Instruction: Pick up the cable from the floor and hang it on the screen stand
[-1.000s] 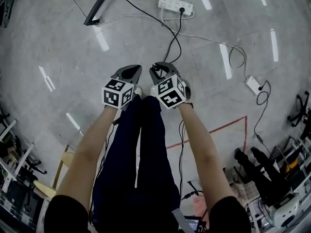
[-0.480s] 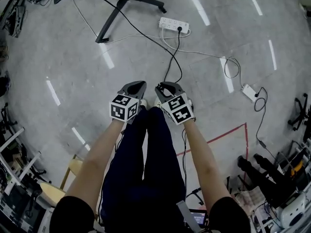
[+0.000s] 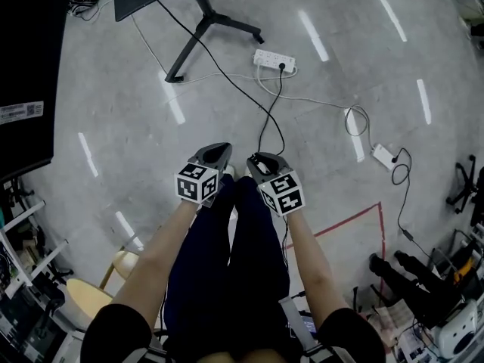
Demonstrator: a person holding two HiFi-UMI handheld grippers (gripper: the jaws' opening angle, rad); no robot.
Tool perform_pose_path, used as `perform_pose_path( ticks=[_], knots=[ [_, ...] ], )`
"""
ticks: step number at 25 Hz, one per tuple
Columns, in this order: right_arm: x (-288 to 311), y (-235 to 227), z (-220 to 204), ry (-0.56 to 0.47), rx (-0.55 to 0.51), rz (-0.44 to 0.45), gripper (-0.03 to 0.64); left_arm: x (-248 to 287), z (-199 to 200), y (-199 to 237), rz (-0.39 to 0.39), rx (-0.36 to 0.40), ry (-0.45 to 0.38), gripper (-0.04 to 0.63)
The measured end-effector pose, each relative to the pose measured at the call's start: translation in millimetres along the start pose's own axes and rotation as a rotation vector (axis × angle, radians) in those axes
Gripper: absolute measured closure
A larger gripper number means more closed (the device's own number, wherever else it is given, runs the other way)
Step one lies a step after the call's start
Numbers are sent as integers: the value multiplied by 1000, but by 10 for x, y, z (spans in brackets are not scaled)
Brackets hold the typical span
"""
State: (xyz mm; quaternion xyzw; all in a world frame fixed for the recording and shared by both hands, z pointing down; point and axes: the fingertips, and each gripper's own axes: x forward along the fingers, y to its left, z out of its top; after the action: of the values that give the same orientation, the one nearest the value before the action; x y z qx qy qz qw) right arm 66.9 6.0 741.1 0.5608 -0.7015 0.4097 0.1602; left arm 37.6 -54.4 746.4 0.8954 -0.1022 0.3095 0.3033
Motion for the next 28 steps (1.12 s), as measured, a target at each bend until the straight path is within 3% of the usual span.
perform_pose_path(
  ticks=[7,15,23,28],
  knots=[
    [-330,174,605,-101,40,18,503,-377,370,-152,13,70,-23,588],
    [-893,538,1342,-215,28,22,503,-787,801,-652,-14,64,-87,588],
    [-1335,787,1684,-338,184,64,503,-1089,1303,-960,-35,38,-171,588],
    [-1654,918,1981,-430,197,75,504,-1344,1675,-1163,-78,78,-233,588]
  ],
)
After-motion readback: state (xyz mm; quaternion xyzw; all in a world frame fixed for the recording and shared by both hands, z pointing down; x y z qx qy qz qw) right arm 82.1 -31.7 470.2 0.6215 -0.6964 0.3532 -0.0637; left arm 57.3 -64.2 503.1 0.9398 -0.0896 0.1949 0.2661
